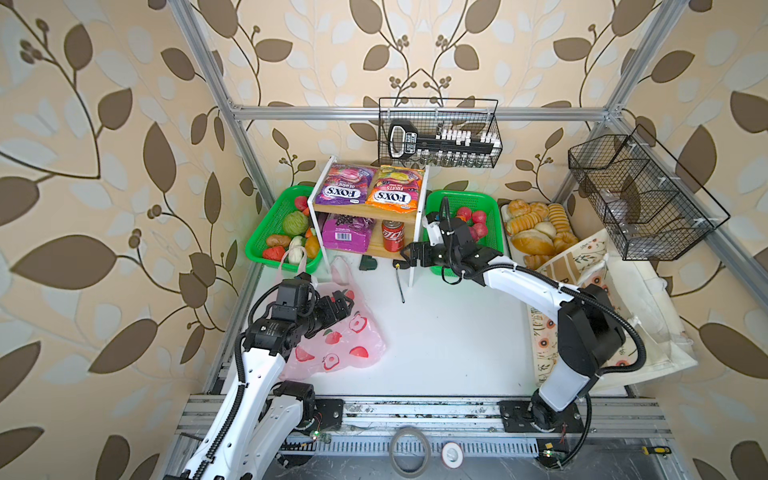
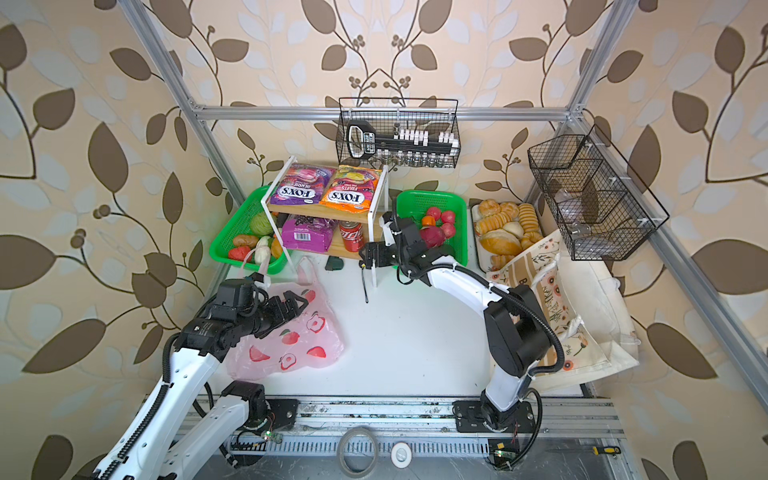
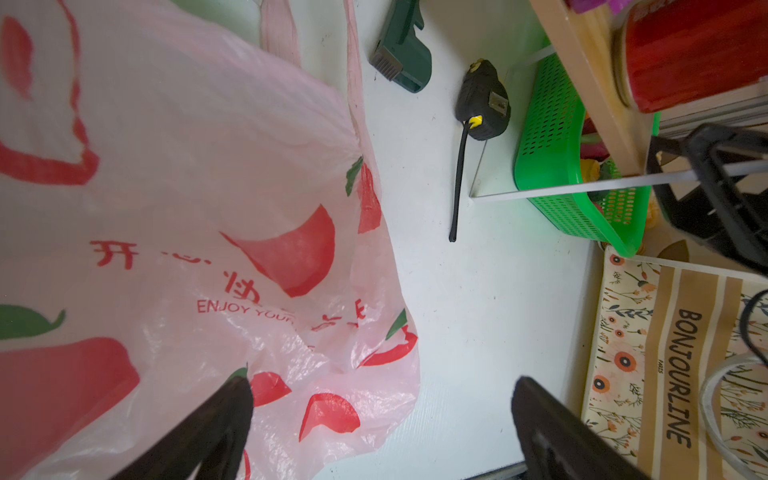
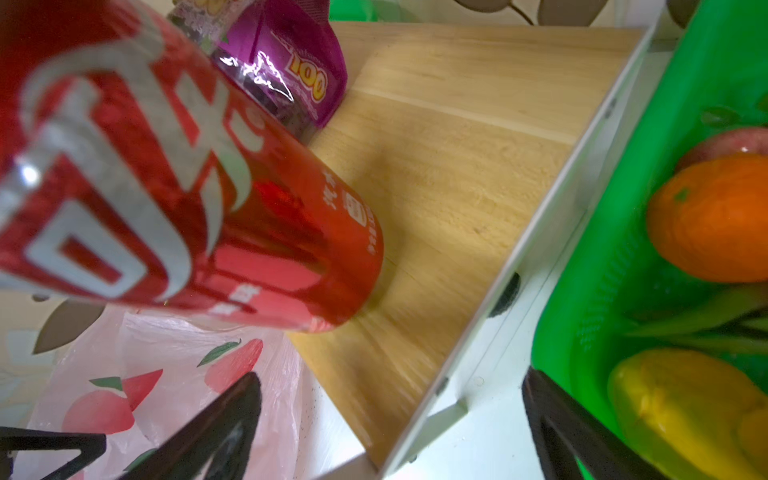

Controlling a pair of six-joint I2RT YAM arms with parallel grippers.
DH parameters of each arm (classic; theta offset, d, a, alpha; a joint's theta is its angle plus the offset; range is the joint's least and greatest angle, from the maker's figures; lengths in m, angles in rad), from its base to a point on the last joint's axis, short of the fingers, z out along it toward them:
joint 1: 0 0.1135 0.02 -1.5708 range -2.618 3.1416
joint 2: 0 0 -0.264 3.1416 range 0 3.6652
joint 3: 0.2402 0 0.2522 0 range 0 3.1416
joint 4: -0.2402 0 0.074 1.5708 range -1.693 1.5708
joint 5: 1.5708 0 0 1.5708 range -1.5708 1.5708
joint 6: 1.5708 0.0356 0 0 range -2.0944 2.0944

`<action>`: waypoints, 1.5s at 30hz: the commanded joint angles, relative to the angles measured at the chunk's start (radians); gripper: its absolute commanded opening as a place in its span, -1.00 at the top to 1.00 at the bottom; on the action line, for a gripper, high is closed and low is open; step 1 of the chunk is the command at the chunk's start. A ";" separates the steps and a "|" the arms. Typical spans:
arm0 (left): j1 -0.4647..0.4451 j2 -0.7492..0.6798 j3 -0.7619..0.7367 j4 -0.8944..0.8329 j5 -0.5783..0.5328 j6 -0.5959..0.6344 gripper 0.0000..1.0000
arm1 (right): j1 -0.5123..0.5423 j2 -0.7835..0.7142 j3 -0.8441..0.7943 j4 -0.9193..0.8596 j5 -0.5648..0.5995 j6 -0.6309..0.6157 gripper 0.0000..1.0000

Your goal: Place the mixed food into the grocery bags and tie them

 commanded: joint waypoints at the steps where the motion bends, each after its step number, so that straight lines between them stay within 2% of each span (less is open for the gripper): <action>1: -0.012 0.005 -0.036 0.009 -0.036 -0.030 -0.98 | -0.052 0.073 0.109 -0.068 -0.020 -0.038 -0.94; 5: -0.012 0.004 -0.067 0.032 -0.040 -0.106 -0.98 | -0.086 0.072 0.141 -0.098 -0.059 -0.034 -0.94; 13: -0.012 -0.001 -0.201 0.167 -0.040 -0.291 -0.98 | -0.099 -0.083 0.081 -0.135 -0.149 -0.064 -1.00; 19: -0.009 0.017 -0.233 0.147 -0.216 -0.315 -0.98 | -0.100 -0.265 -0.011 -0.207 -0.137 -0.104 -1.00; 20: -0.008 0.017 -0.235 0.133 -0.260 -0.349 -0.98 | -0.101 -0.312 -0.033 -0.221 -0.122 -0.108 -1.00; 23: 0.006 0.011 -0.224 0.086 -0.381 -0.364 -0.98 | -0.100 -0.467 -0.096 -0.275 0.011 -0.112 -1.00; 27: 0.046 0.005 -0.179 0.003 -0.581 -0.345 -0.98 | -0.106 -0.701 -0.157 -0.411 0.405 -0.092 -1.00; 30: 0.096 0.018 -0.143 -0.022 -0.647 -0.330 -0.98 | -0.169 -0.826 -0.154 -0.544 0.608 -0.075 -1.00; 32: 0.119 0.026 -0.110 -0.050 -0.676 -0.342 -0.98 | -0.262 -0.863 -0.126 -0.646 0.653 -0.072 -1.00; 35: 0.123 0.028 -0.044 -0.091 -0.690 -0.345 -0.98 | -0.431 -0.890 -0.071 -0.759 0.651 -0.091 -1.00; 41: 0.123 -0.017 0.067 -0.109 -0.500 -0.223 -0.98 | -0.718 -0.931 -0.093 -0.816 0.655 -0.151 -1.00; 45: 0.123 -0.066 0.094 -0.139 -0.462 -0.194 -0.98 | -0.743 -0.935 -0.170 -0.794 0.805 -0.136 -1.00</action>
